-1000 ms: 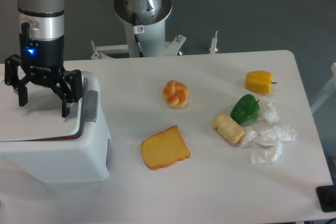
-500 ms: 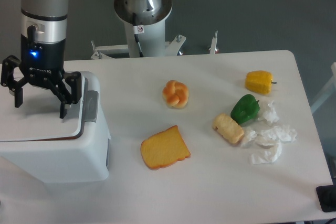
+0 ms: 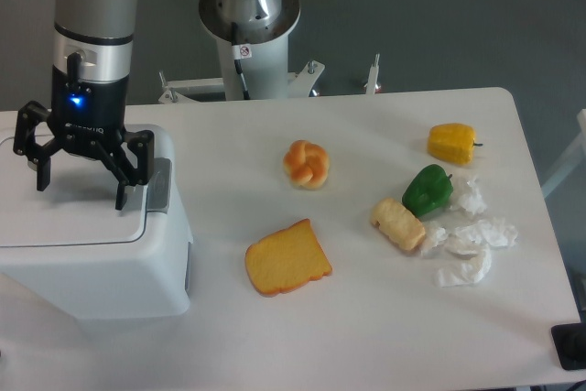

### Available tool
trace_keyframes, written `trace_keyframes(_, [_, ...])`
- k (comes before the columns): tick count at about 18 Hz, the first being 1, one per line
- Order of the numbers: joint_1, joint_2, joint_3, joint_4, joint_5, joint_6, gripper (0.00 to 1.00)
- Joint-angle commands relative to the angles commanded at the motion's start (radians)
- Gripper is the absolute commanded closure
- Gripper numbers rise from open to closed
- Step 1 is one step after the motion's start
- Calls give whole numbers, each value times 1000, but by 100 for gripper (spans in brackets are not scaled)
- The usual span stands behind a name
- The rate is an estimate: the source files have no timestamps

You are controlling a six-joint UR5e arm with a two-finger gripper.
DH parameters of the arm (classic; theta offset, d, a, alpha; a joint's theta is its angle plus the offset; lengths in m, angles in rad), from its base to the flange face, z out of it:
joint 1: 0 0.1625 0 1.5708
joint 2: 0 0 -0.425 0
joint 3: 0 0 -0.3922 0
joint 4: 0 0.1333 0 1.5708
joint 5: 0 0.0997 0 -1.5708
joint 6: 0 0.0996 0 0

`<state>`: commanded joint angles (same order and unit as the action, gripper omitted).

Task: Close the trash can
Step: 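Press the gripper down on the closed lid to seat it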

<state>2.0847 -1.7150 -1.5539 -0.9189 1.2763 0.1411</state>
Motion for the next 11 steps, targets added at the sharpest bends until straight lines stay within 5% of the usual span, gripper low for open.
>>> trace_keyframes(11, [6,20,-20,-2,-37,2,0])
